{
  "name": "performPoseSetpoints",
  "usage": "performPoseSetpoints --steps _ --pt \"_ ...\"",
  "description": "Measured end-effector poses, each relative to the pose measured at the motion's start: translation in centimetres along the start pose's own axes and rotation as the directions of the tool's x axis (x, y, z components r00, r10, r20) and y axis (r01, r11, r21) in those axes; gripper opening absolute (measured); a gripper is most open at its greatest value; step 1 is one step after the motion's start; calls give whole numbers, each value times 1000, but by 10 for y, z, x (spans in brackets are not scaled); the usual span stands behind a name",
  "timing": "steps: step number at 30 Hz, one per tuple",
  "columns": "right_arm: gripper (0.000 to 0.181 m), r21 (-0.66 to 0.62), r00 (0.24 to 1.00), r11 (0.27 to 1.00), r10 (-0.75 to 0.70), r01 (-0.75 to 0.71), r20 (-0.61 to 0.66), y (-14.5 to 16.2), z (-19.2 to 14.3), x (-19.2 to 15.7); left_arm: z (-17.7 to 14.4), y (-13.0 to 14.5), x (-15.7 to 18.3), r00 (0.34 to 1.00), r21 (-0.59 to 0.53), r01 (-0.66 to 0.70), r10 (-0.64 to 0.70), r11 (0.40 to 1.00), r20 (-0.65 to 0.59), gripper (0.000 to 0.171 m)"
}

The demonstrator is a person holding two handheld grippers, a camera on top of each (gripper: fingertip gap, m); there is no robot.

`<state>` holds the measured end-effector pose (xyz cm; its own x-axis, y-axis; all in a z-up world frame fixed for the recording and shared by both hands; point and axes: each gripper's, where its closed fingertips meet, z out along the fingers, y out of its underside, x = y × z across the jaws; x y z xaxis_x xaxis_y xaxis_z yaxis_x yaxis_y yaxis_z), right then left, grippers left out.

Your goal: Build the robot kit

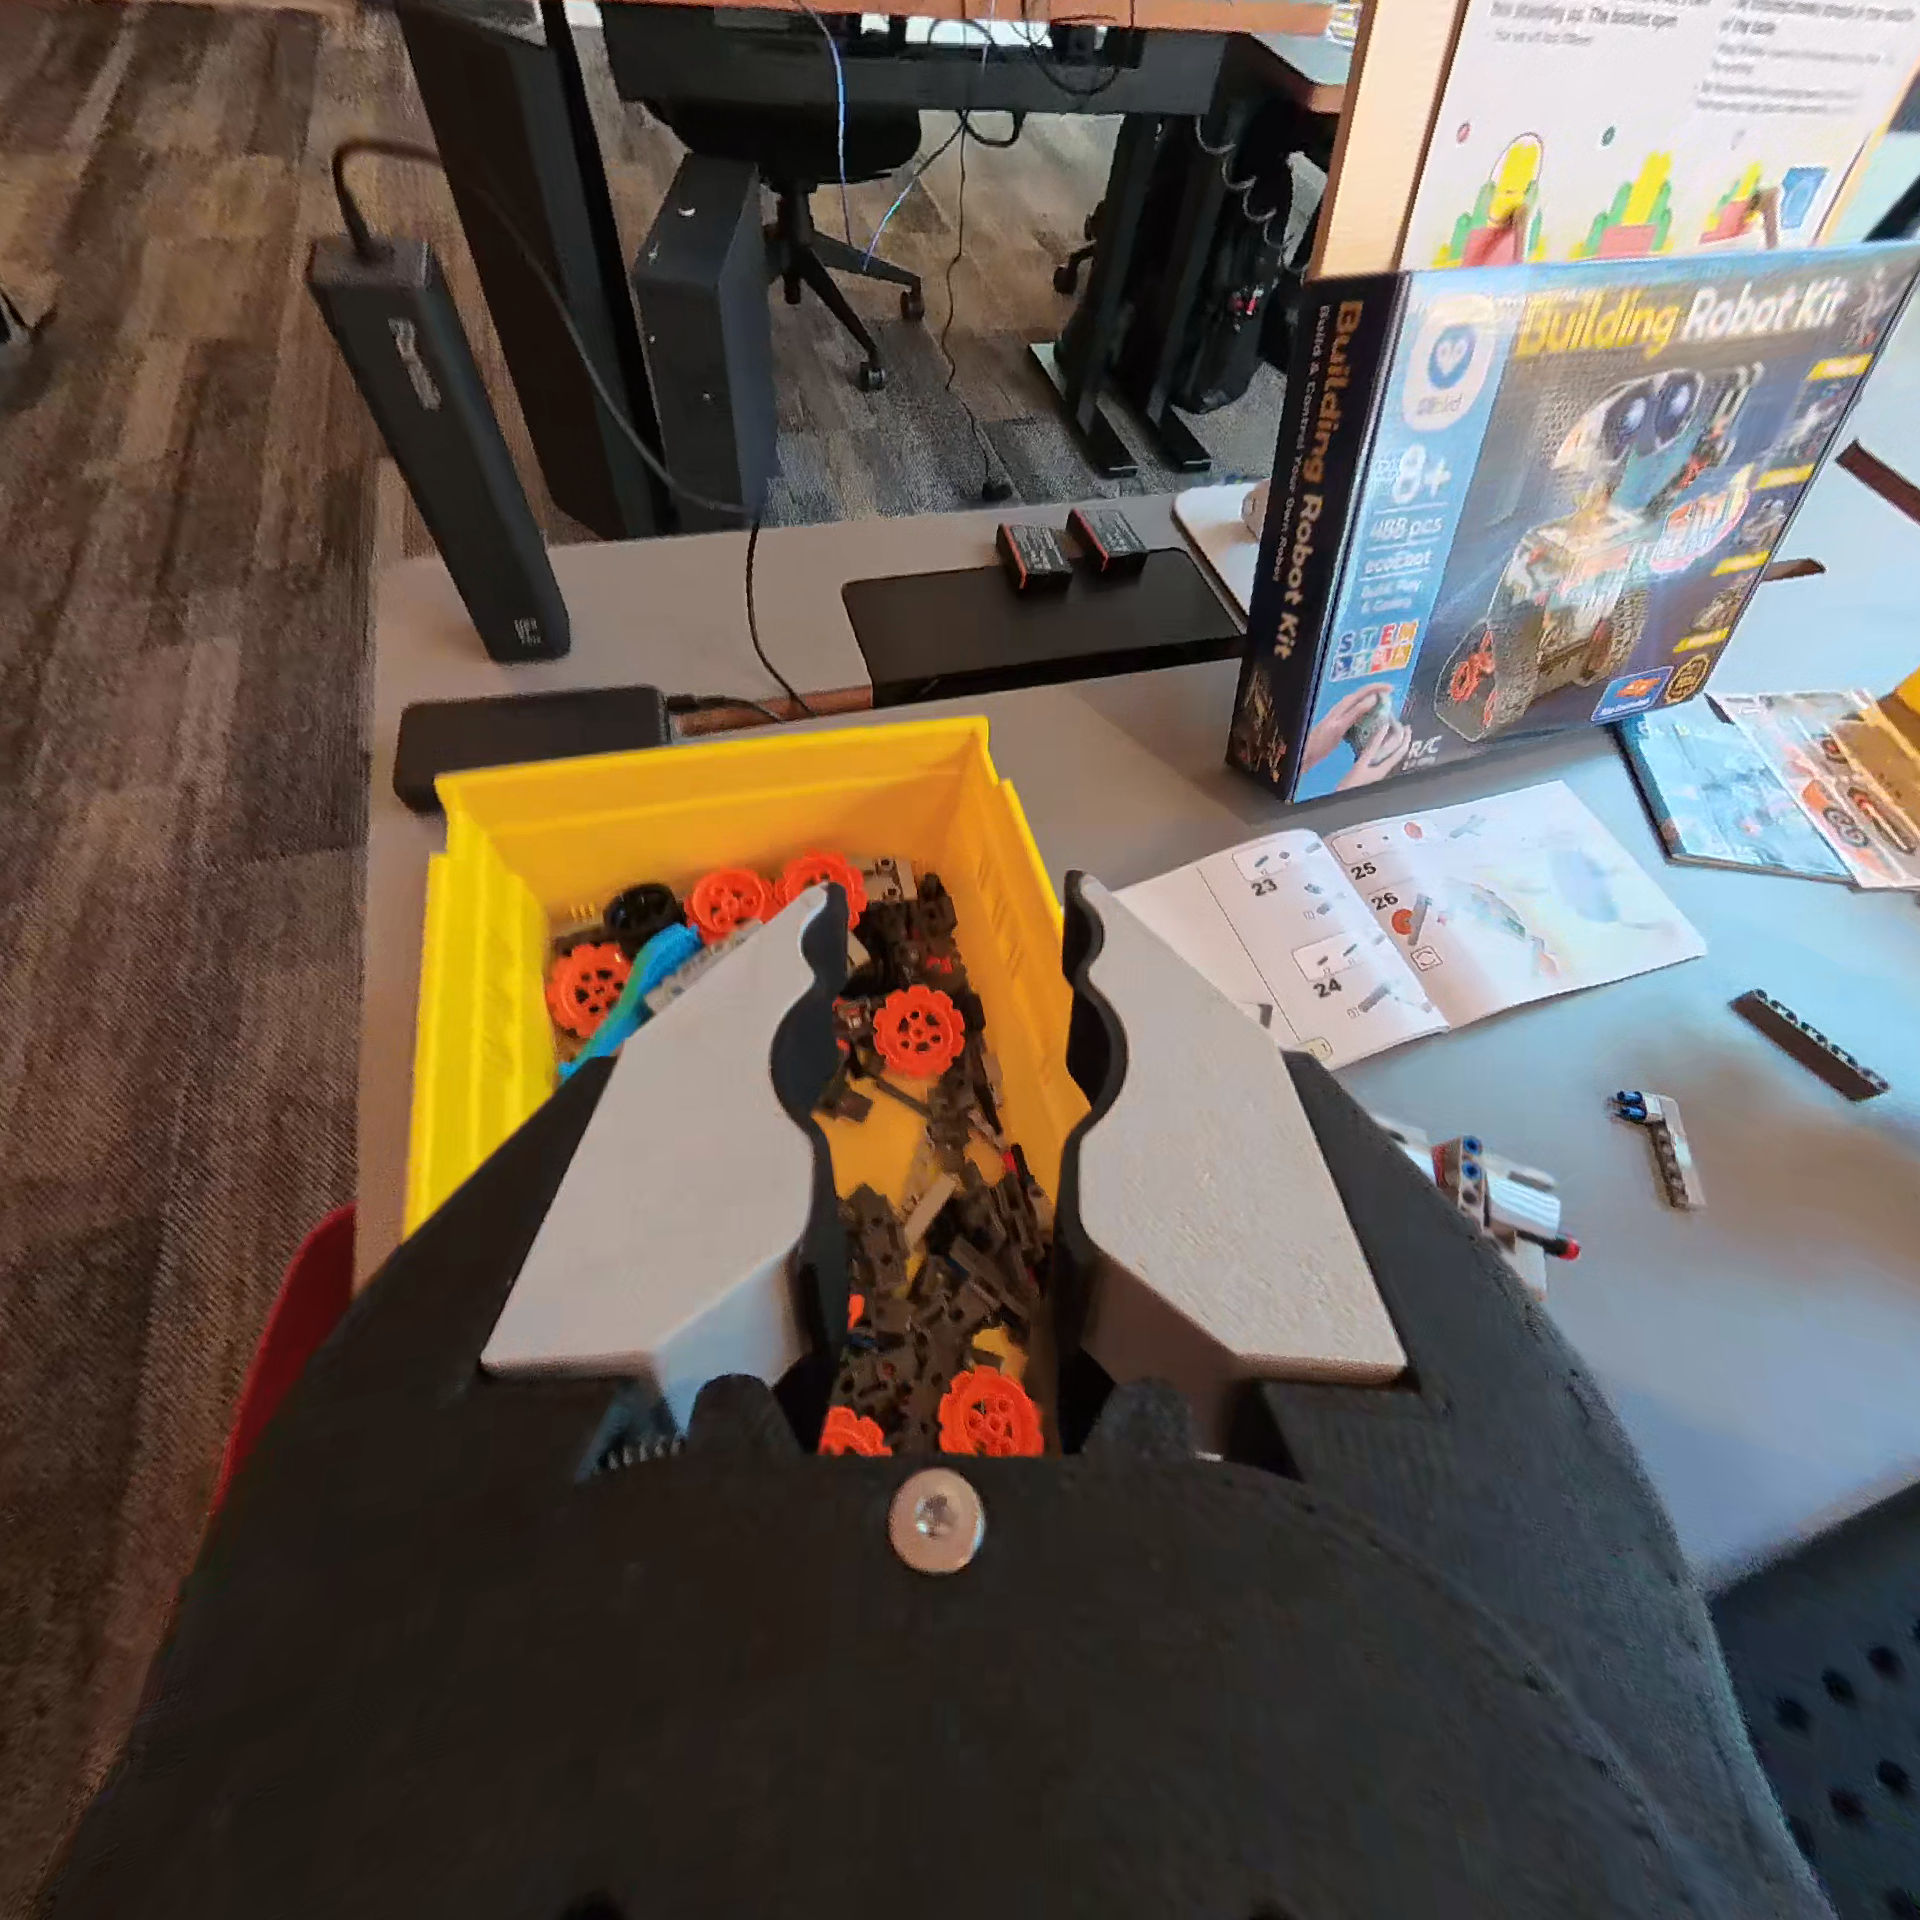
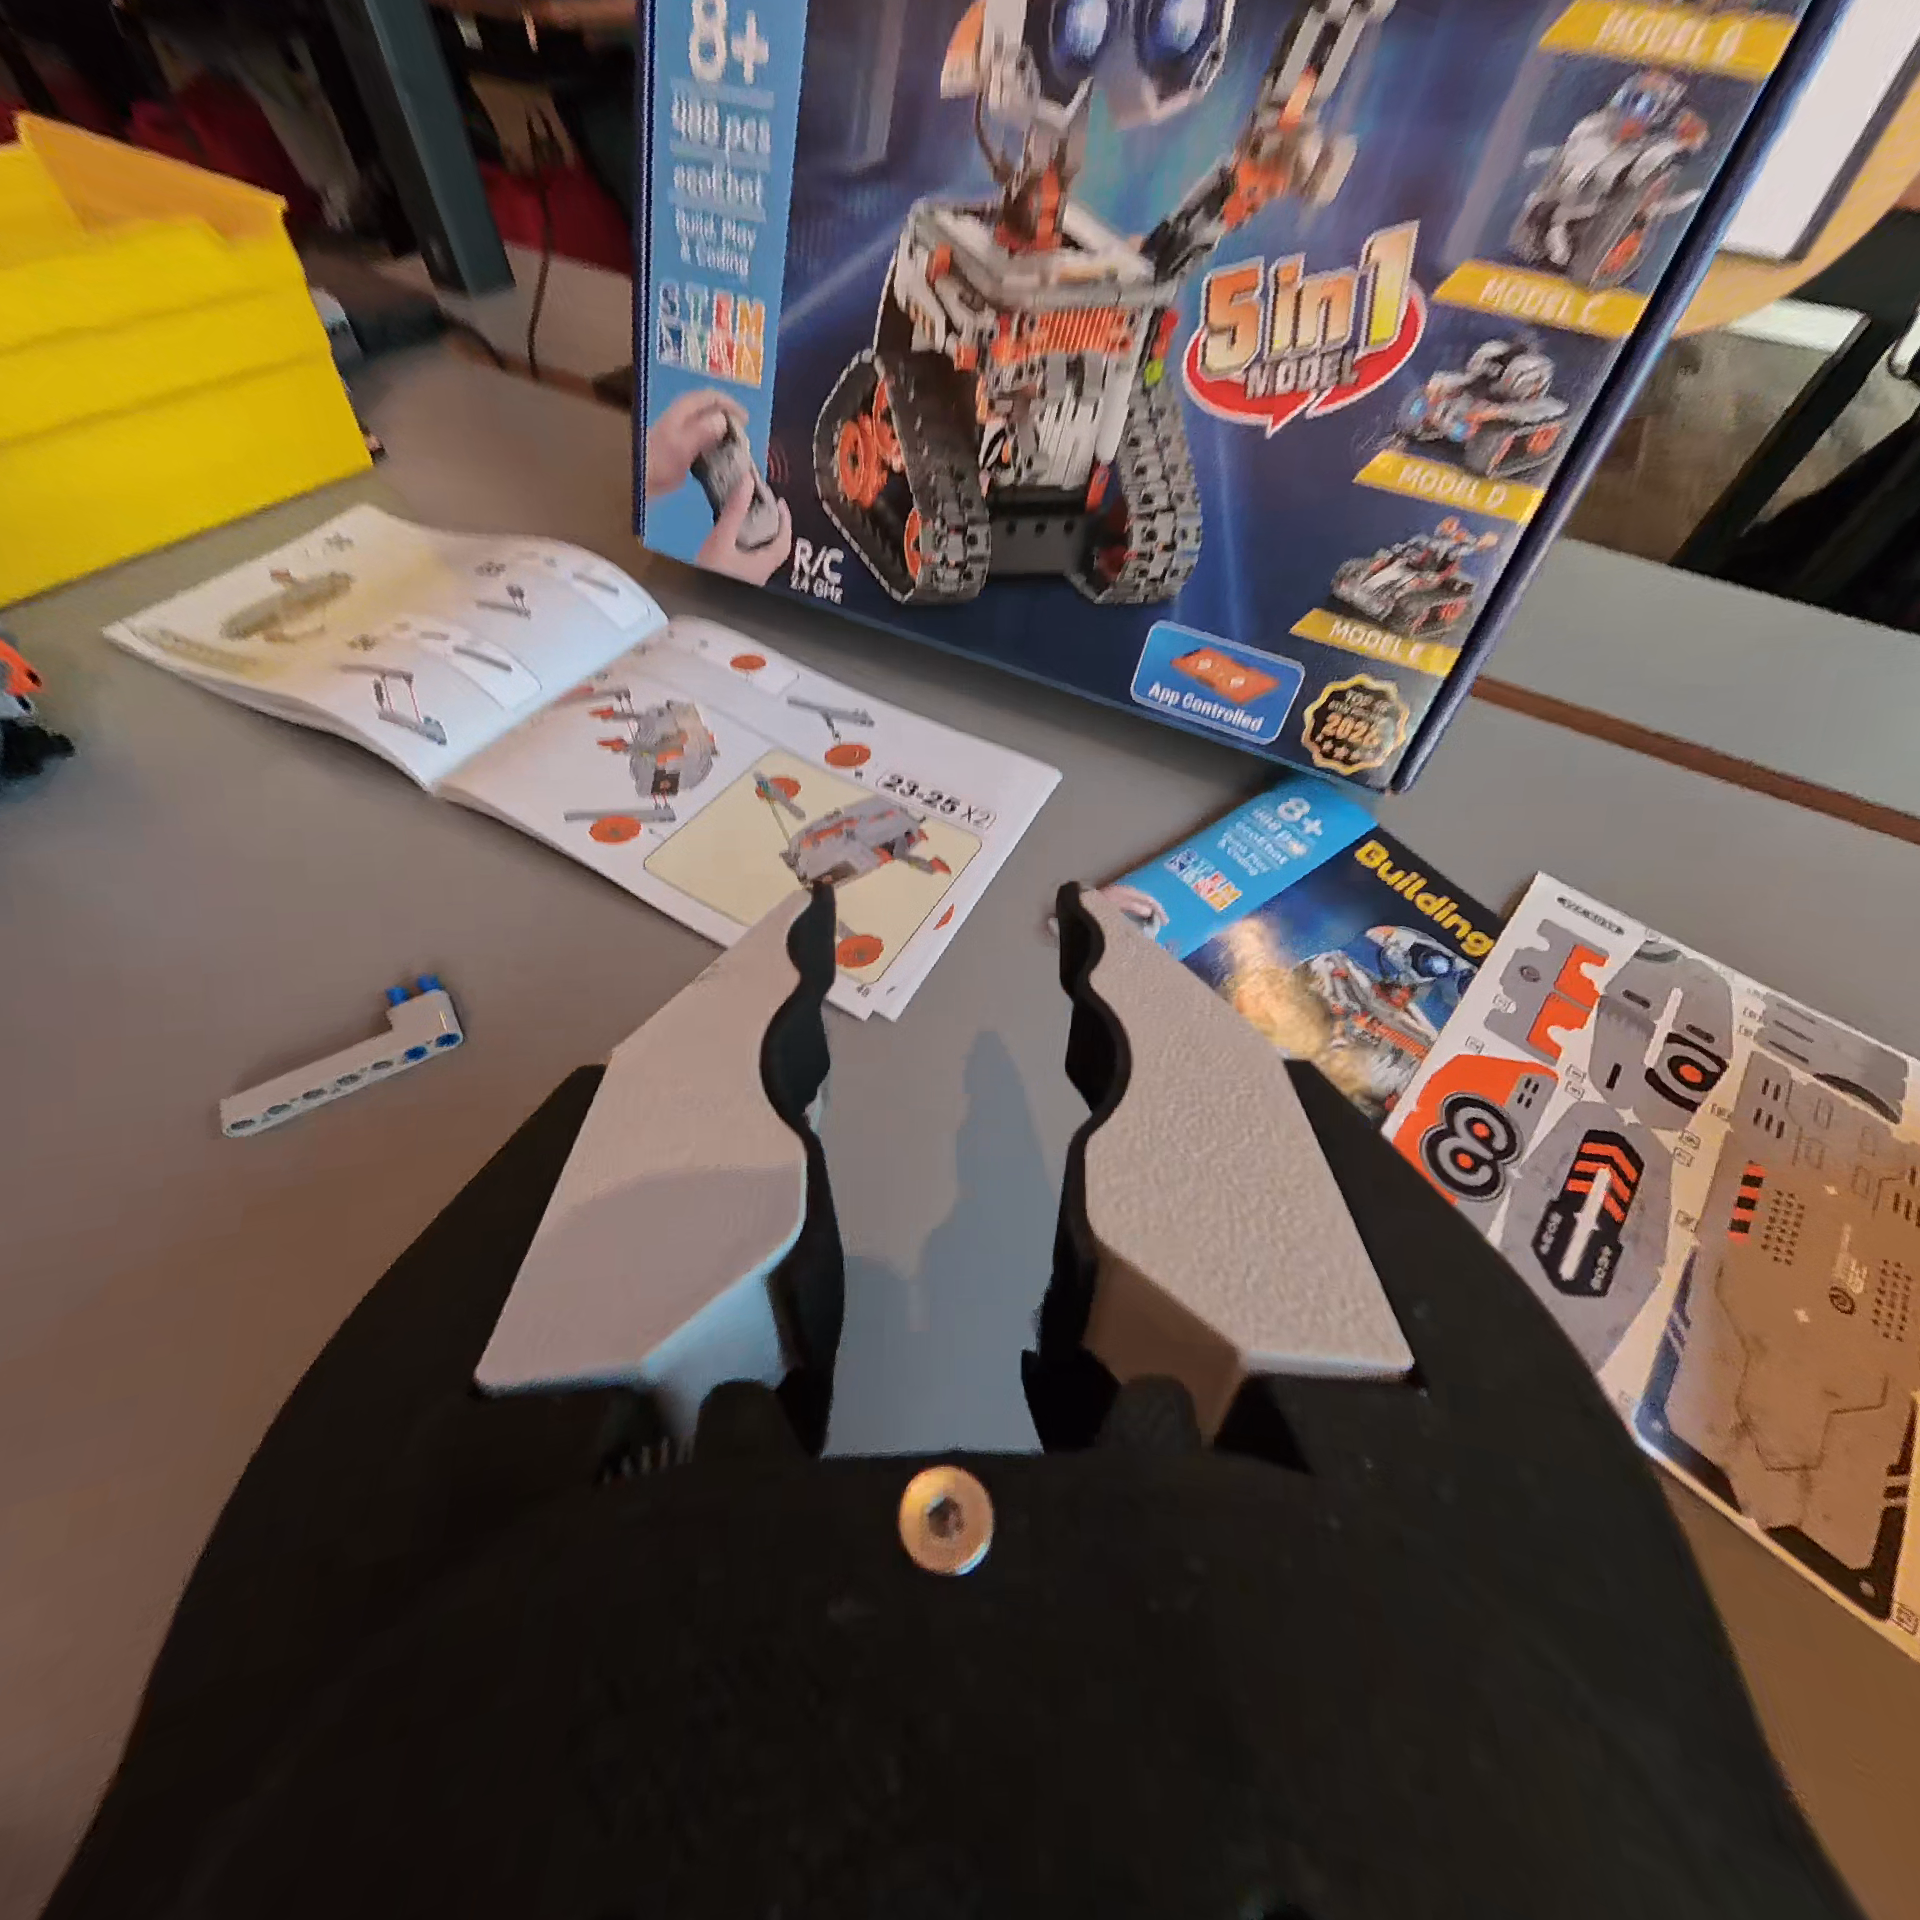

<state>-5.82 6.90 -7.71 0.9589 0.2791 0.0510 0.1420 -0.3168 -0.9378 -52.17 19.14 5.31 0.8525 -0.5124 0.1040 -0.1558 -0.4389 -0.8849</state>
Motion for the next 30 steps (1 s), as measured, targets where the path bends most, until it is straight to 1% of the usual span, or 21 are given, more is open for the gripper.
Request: performPoseSetpoints --steps 3,5,6,9,11,13,16,21,24,27,29,30 --pt "42 40 1000 999 7 -6 -21 -2 -1 8 5 -16 0 999 5 -50 50 999 -5 39" --pt "46 43 999 999 16 -14 -32 1 1 13 10 -15 -1 998 -11 -60 60 998 -21 37" --pt "51 42 999 999 19 -17 -40 2 3 16 14 -10 -3 998 -38 -63 61 997 -34 35" --pt "66 42 998 998 38 -36 -49 5 10 21 25 7 -13 998 -160 -59 52 985 -44 35" --pt "68 50 998 998 48 -46 -47 6 13 21 30 24 -20 998 -256 -59 47 965 -51 34" --pt "68 62 998 997 51 -49 -34 5 15 19 36 39 -31 998 -337 -54 46 940 -33 32" --pt "65 74 998 995 64 -62 -29 5 16 20 46 57 -47 999 -421 -33 37 906 1 26" --pt "59 77 995 994 79 -74 -66 7 15 29 55 89 -60 1000 -541 -23 17 841 -15 21" --pt "58 79 993 995 73 -66 -93 5 17 30 60 100 -58 999 -577 -21 -9 816 -50 14" --pt "56 130 991 986 117 -107 -70 -10 22 23 65 112 -56 997 -623 -28 -23 782 -74 10" --pt "55 184 988 974 146 -135 -49 -28 27 20 67 129 -54 996 -688 -29 -38 725 -83 7" --pt "55 213 987 966 160 -149 -34 -37 30 18 67 136 -56 997 -717 -17 -44 697 -67 7"
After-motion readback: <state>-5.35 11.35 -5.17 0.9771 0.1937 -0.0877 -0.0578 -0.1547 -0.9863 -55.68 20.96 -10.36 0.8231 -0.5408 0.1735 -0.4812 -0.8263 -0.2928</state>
